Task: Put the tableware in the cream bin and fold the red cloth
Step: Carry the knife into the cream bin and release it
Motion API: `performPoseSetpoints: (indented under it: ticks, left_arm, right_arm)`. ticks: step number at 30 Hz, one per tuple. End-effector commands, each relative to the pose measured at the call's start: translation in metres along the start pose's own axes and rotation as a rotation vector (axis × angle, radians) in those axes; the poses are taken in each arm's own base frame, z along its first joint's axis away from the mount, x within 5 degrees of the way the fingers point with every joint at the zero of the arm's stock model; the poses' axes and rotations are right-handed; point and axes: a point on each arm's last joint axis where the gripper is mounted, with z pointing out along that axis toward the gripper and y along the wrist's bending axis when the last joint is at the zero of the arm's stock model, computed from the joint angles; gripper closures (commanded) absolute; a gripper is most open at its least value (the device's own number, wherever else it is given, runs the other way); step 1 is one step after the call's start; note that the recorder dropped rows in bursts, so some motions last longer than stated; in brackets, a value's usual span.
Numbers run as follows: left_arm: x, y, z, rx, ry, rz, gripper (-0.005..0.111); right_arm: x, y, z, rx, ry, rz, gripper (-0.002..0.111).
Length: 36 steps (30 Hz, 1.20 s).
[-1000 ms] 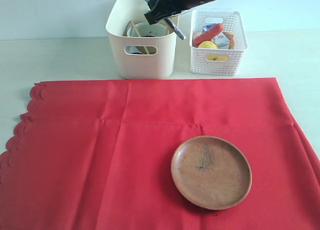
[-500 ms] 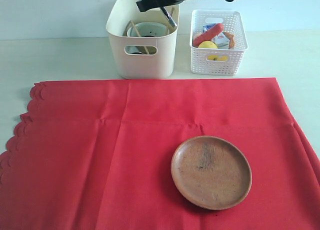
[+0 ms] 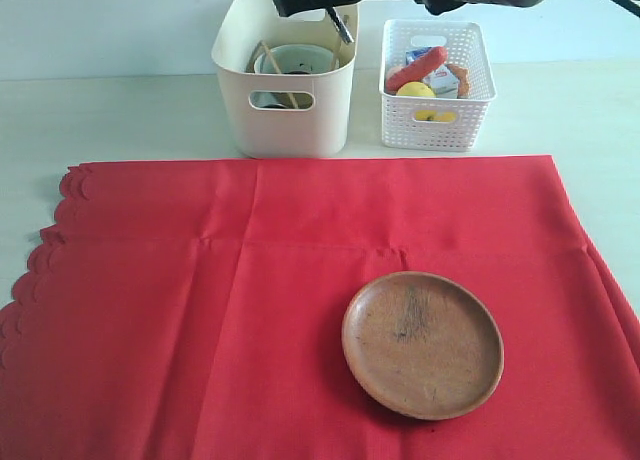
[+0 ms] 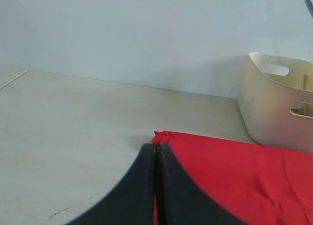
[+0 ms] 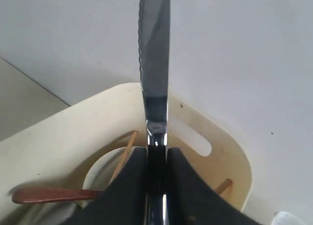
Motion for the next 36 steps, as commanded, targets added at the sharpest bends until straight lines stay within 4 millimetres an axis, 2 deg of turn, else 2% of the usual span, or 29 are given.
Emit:
performPoseSetpoints:
  ticks: [1, 7, 12, 24, 28, 33, 36]
  left_arm:
    - [0.001, 0.0, 0.0, -0.001, -0.003, 0.002, 0.107]
    - [0.001, 0.0, 0.0, -0.001, -0.003, 0.002, 0.107]
    - [0.001, 0.0, 0.0, -0.001, -0.003, 0.002, 0.107]
    - [0.001, 0.0, 0.0, -0.001, -0.003, 0.002, 0.107]
    - [0.001, 0.0, 0.0, -0.001, -0.003, 0.002, 0.107]
    - [0.001, 0.0, 0.0, -0.001, -0.003, 0.002, 0.107]
    - [0.001, 0.0, 0.0, -0.001, -0.003, 0.002, 0.107]
  right_arm:
    - [-0.005, -0.005, -0.001, 0.041, -0.024, 0.004, 0.108]
    - [0.002, -0.005, 0.009, 0.043, -0.018, 0.028, 0.108]
    - [-0.003, -0.008, 0.009, 0.067, -0.044, 0.088, 0.107]
    - [0.0, -0.011, 0.011, 0.105, -0.05, 0.115, 0.076]
    - [0.0, -0.012, 0.011, 0.115, -0.054, 0.115, 0.07]
    - [-0.018, -0.013, -0.001, 0.094, -0.083, 0.108, 0.07]
    - [-0.028, -0.018, -0.013, 0.019, -0.072, 0.035, 0.07]
